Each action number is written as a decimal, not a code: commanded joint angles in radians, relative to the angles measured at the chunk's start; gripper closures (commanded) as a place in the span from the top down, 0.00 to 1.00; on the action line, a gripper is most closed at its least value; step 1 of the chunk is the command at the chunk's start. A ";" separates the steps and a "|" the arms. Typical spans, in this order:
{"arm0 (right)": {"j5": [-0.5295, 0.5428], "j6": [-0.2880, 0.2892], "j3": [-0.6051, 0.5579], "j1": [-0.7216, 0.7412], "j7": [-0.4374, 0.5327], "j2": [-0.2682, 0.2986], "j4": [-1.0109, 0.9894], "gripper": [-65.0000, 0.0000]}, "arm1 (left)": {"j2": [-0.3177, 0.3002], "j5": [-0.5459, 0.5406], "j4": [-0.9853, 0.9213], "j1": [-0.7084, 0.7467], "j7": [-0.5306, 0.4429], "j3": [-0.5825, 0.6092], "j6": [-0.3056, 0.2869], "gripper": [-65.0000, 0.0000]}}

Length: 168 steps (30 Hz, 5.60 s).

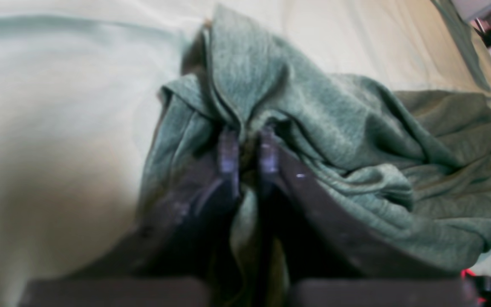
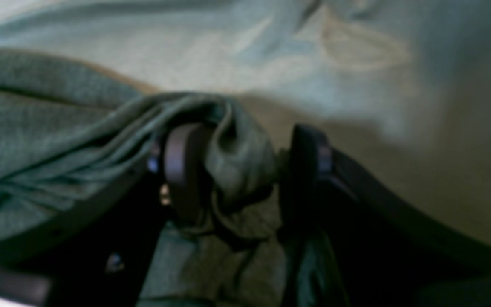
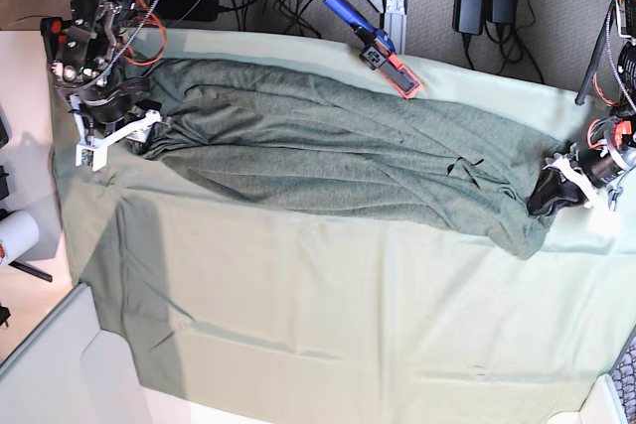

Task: Fold the T-shirt properly
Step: 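Drag the held shirt end with the left gripper to straighten the long roll, then carry the held shirt end with the left gripper toward the right gripper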

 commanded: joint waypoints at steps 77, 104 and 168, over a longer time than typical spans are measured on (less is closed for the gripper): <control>0.005 -0.005 0.010 0.011 0.017 0.017 0.014 0.50 | -0.106 -0.041 -0.099 -0.074 0.077 -0.173 -0.015 0.57; 0.005 -0.005 0.010 0.010 0.013 0.017 0.014 0.50 | -0.055 -0.122 -0.095 -0.077 0.162 -0.032 -0.015 0.00; 0.073 -0.007 0.073 0.010 -0.022 0.020 0.014 0.50 | 0.213 0.681 0.441 -0.029 -0.061 0.627 0.175 0.51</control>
